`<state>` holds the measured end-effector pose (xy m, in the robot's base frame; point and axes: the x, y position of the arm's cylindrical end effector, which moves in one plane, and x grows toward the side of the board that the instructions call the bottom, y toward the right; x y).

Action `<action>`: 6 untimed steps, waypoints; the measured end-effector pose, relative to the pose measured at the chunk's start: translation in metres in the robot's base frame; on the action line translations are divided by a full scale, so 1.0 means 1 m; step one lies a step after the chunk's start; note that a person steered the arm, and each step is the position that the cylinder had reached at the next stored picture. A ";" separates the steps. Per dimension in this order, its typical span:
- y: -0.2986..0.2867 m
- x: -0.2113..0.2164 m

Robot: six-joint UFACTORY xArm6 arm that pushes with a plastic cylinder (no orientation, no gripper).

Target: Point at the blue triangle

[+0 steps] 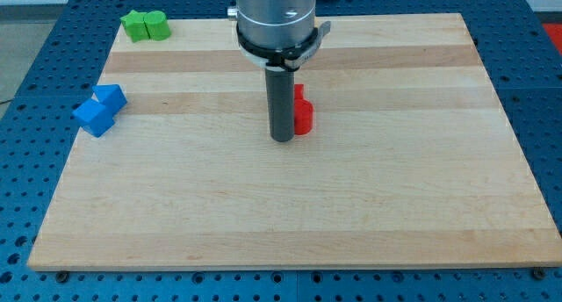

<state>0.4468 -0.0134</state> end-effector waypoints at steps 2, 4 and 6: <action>-0.114 0.042; -0.164 -0.026; -0.198 -0.119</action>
